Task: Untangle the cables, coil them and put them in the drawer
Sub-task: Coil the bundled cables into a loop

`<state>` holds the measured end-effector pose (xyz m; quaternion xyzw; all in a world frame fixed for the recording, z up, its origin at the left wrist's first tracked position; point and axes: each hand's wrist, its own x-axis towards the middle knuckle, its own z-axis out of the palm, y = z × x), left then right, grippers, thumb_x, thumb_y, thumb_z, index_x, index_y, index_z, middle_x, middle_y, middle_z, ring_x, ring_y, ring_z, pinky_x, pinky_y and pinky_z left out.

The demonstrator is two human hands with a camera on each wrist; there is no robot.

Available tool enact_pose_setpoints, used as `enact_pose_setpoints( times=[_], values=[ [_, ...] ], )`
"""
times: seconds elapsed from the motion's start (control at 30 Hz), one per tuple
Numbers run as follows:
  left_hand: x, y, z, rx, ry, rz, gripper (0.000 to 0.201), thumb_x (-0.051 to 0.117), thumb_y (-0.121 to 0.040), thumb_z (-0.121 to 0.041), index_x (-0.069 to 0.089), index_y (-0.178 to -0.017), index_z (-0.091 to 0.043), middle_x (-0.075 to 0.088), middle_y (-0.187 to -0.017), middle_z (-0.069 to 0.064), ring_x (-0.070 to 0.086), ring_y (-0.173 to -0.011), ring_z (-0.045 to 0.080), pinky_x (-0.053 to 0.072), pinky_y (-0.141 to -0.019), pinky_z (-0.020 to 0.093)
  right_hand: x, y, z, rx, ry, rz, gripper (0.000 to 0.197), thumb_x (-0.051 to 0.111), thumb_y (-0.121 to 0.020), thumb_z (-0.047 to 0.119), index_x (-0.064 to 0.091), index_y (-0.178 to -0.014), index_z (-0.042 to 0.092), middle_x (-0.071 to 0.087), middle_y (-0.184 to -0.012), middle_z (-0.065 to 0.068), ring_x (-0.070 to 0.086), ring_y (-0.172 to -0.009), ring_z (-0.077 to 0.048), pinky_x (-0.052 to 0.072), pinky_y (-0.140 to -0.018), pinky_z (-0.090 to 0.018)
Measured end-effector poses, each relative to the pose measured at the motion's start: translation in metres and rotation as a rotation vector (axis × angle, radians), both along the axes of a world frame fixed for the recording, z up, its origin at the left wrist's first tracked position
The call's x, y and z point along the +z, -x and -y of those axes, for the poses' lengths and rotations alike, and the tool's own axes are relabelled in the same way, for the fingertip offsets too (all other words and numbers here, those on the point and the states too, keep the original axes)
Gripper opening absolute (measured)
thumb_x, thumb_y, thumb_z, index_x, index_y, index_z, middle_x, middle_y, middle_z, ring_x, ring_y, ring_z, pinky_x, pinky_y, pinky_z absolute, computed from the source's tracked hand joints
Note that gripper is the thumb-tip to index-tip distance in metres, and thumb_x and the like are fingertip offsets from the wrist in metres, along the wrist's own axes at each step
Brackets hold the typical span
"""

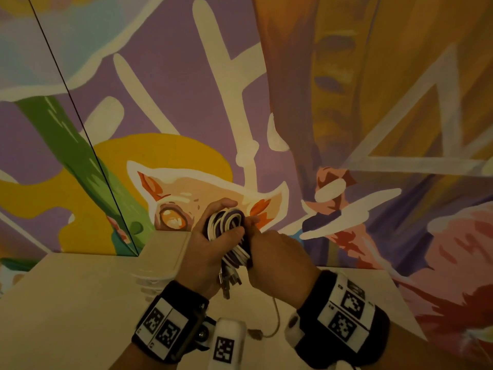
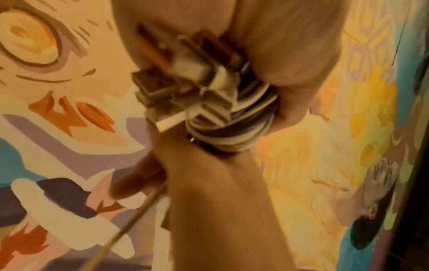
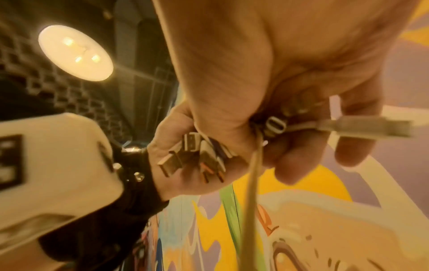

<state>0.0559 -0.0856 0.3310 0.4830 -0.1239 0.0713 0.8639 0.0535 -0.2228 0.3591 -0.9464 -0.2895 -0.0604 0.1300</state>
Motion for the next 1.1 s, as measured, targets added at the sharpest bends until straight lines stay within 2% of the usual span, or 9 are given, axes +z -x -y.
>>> enact_pose_setpoints(
  times=[0.13,0.27,0.43,0.57,0.67,0.77,0.9,0.97,1.1],
  values=[
    [-0.005,-0.004,0.002,0.042,0.004,0.002,0.045,0.072,-0.071,-0.011,0.054,-0.111,-0.003,0.062,-0.096,0.026,0.062,-0.099,0.047,0.049,-0.093,0.063,-0.023,0.003,0.005,-0.016,-0.225,-0.123,0.04,0.054,-0.089,0.029,0.038,-0.125,0.025,0.066,-0.096,-0.004,0.065,-0.081,-0.025,0.058,-0.071,-0.043],
    [-0.009,-0.007,0.004,0.101,-0.021,-0.046,0.047,0.074,-0.072,-0.014,0.055,-0.114,-0.004,0.064,-0.096,0.023,0.065,-0.088,0.039,0.055,-0.084,0.055,-0.038,0.0,0.013,-0.104,-0.346,-0.217,0.039,0.061,-0.086,0.041,0.041,-0.117,0.029,0.064,-0.099,0.0,0.063,-0.085,-0.017,0.057,-0.075,-0.037],
    [-0.007,-0.011,0.002,0.102,0.026,-0.085,0.032,0.064,-0.084,0.004,0.054,-0.114,-0.003,0.062,-0.087,0.018,0.065,-0.072,0.028,0.058,-0.064,0.039,-0.042,0.002,0.021,-0.099,-0.446,-0.297,0.036,0.059,-0.091,0.034,0.04,-0.121,0.029,0.058,-0.084,0.004,0.054,-0.071,-0.009,0.046,-0.063,-0.025],
    [-0.002,-0.013,-0.006,0.141,0.023,-0.076,0.034,0.064,-0.083,0.003,0.053,-0.114,-0.003,0.058,-0.078,0.018,0.061,-0.066,0.028,0.059,-0.063,0.04,-0.045,0.012,0.031,-0.114,-0.484,-0.297,0.042,0.062,-0.09,0.028,0.033,-0.119,0.037,0.061,-0.097,0.004,0.059,-0.069,-0.01,0.053,-0.063,-0.026],
    [-0.001,-0.017,-0.019,0.232,-0.074,-0.08,0.023,0.064,-0.084,0.003,0.056,-0.103,-0.008,0.056,-0.076,0.018,0.06,-0.062,0.027,0.059,-0.063,0.039,-0.04,0.018,0.041,-0.128,-0.502,-0.261,0.026,0.062,-0.089,0.037,0.041,-0.103,0.039,0.062,-0.088,0.011,0.059,-0.064,-0.007,0.047,-0.058,-0.015],
    [-0.007,-0.019,-0.028,0.215,-0.144,-0.085,0.031,0.071,-0.072,-0.006,0.057,-0.099,-0.009,0.056,-0.084,0.021,0.059,-0.067,0.032,0.057,-0.062,0.04,-0.029,0.019,0.047,-0.007,-0.38,-0.193,0.012,0.056,-0.088,0.05,0.056,-0.093,0.039,0.062,-0.086,0.017,0.055,-0.075,-0.003,0.042,-0.067,-0.014],
    [-0.014,-0.011,-0.026,-0.016,-0.278,-0.082,0.041,0.078,-0.071,-0.015,0.055,-0.103,-0.006,0.053,-0.094,0.026,0.058,-0.078,0.039,0.054,-0.074,0.047,-0.005,0.01,0.045,0.274,-0.333,-0.107,0.035,0.044,-0.087,0.055,0.068,-0.094,0.031,0.069,-0.09,0.015,0.051,-0.081,0.008,0.03,-0.078,-0.01],
    [-0.017,-0.006,-0.022,-0.101,-0.307,-0.071,0.045,0.083,-0.072,-0.025,0.057,-0.104,-0.007,0.053,-0.101,0.027,0.058,-0.086,0.037,0.052,-0.079,0.045,0.005,0.002,0.04,0.326,-0.394,-0.034,0.034,0.045,-0.087,0.049,0.071,-0.094,0.027,0.072,-0.089,0.011,0.055,-0.081,0.003,0.032,-0.078,-0.01],
    [-0.023,0.01,-0.01,-0.262,-0.2,-0.107,0.071,0.078,-0.067,-0.059,0.059,-0.114,-0.009,0.068,-0.094,0.019,0.07,-0.077,0.033,0.059,-0.072,0.044,0.004,-0.006,0.026,0.325,-0.512,0.113,0.023,0.056,-0.086,0.039,0.073,-0.092,0.026,0.075,-0.086,0.008,0.058,-0.078,-0.008,0.043,-0.074,-0.019]
  ],
)
